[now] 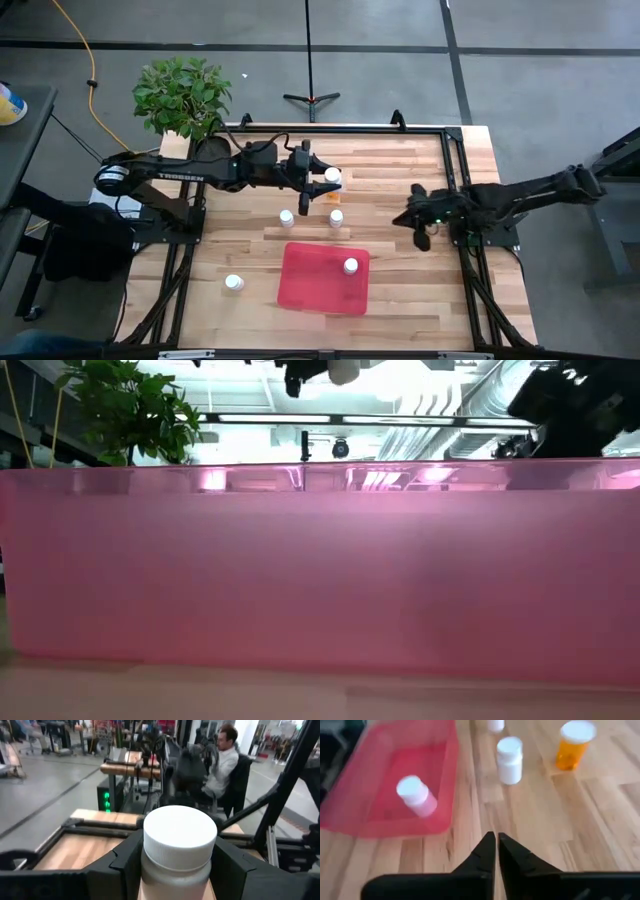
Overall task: Pick and place pill bottles into a basket
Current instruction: Put the white pill bottle into the bin
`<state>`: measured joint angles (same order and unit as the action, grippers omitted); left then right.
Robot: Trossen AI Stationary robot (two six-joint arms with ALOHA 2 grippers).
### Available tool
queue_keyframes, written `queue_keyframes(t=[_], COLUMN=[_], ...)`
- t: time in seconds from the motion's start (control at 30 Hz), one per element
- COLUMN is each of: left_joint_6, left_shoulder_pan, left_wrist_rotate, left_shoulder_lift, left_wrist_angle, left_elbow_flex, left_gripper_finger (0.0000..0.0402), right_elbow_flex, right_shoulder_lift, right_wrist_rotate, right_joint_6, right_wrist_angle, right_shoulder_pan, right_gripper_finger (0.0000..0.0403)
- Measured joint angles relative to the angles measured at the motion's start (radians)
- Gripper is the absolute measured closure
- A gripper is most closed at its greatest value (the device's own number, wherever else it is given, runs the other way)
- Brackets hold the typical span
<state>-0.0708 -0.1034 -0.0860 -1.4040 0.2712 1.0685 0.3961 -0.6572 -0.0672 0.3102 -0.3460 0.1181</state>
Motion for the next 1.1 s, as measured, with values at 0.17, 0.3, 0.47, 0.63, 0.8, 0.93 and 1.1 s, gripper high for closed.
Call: queue_keyframes(t=[0.17,0.3,0.47,0.63,0.8,0.93,1.1], left_joint_6=[0.002,0.022,0.022,0.015,-0.016,-0.04,-0.063], left_shoulder_pan=[-0.01,-0.008,-0.009,-0.007,0.001,0.038,0.101], left_wrist_rotate=[0.009,0.015,0.027,0.004,-0.001,-0.001,0.023], left_shoulder_lift=[0.022,0.034,0.035,0.035,0.035,0.035,0.034], left_wrist_angle=[-0.02,-0.034,-0.06,-0.072,-0.045,-0.034,-0.036], left_elbow_flex=[0.0,0.0,0.0,-0.003,-0.028,-0.051,-0.068], left_gripper_finger=[0.0189,0.0189,0.0189,0.0189,0.0189,0.019,0.019], right_elbow_flex=[-0.125,-0.226,-0.314,-0.323,-0.323,-0.323,-0.323], right_shoulder_lift=[0.289,0.496,0.655,0.632,0.641,0.641,0.64], right_wrist_rotate=[-0.067,-0.109,-0.186,-0.189,-0.191,-0.189,-0.189], right_joint_6=[0.069,0.091,0.078,0.064,0.048,0.048,0.048], right_wrist_angle=[0.022,0.112,0.183,0.199,0.198,0.197,0.197], right_shoulder_pan=[0.0,0.0,0.0,0.0,0.0,0.0,0.0], right_gripper_finger=[0.0398,0.0396,0.04,0.0401,0.0401,0.0402,0.0402])
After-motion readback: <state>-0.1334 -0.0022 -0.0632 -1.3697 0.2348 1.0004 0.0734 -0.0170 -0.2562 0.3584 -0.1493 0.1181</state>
